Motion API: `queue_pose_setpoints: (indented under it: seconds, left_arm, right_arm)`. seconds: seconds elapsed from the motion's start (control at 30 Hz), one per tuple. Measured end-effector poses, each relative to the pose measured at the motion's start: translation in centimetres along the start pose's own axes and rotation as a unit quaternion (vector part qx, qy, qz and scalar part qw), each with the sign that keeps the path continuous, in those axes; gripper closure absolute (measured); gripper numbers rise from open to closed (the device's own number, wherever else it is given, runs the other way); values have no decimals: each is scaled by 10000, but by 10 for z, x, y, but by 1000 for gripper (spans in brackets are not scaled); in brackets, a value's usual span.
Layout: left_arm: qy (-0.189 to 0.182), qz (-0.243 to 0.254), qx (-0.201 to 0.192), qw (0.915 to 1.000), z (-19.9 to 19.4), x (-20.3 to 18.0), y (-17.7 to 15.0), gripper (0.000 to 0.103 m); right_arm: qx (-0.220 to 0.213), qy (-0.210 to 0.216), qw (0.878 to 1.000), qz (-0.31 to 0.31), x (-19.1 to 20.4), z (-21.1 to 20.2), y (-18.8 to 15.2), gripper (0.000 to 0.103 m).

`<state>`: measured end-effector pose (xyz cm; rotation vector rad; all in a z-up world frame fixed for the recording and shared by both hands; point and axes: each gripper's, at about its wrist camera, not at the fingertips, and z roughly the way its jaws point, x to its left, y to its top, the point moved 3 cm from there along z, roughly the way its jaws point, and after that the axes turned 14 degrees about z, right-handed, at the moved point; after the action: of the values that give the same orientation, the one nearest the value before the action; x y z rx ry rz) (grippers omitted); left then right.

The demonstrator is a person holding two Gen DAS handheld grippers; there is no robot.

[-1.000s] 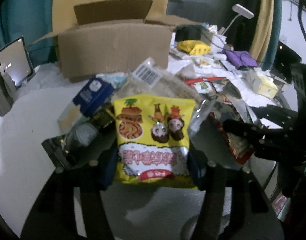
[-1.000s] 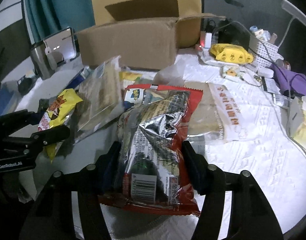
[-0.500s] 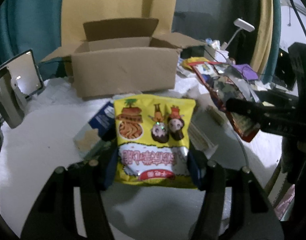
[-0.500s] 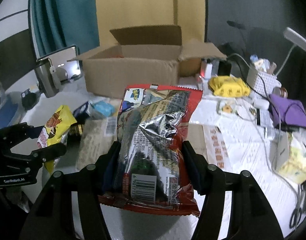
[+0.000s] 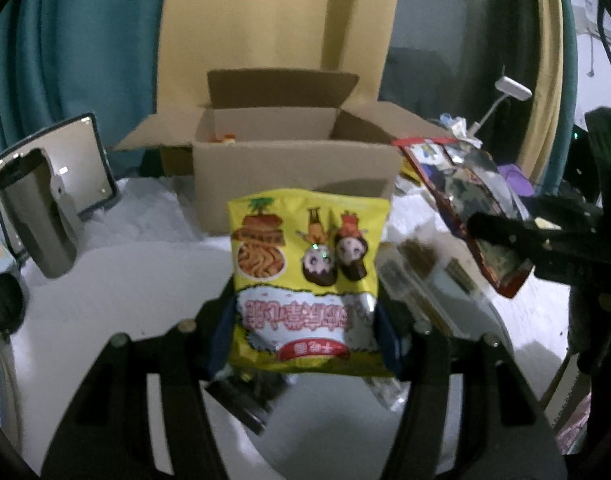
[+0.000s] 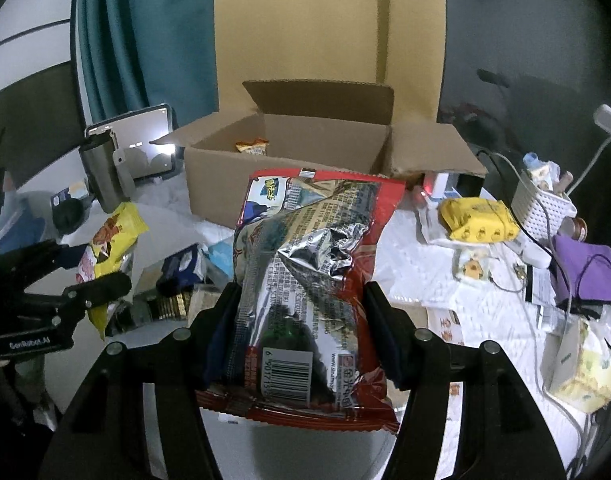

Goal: Organize snacks
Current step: 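Carry both bags into the cardboard box and open both grippers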

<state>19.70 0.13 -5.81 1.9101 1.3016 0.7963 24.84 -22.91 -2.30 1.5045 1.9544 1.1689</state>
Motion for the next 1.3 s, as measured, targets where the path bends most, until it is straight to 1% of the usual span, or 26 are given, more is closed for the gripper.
queue_pose_setpoints:
  seconds: [0.33, 0.8, 1.17, 1.3]
  left_arm:
    - [171, 29, -193, 9997, 13, 37, 24, 43]
    - [375, 80, -316, 9988, 53, 76, 67, 42]
    - [312, 29, -250, 9992, 94, 99, 96, 42]
    - [56, -154, -258, 9995, 110, 107, 108, 42]
  right_arm:
    - [-41, 16, 10000, -29, 12, 19, 26, 39]
    - [-59, 141, 9999, -24, 23, 66, 71, 39]
    - [-44, 268, 9996, 105, 18, 102, 104, 39]
    - [11, 349, 9993, 113, 16, 117, 115, 39]
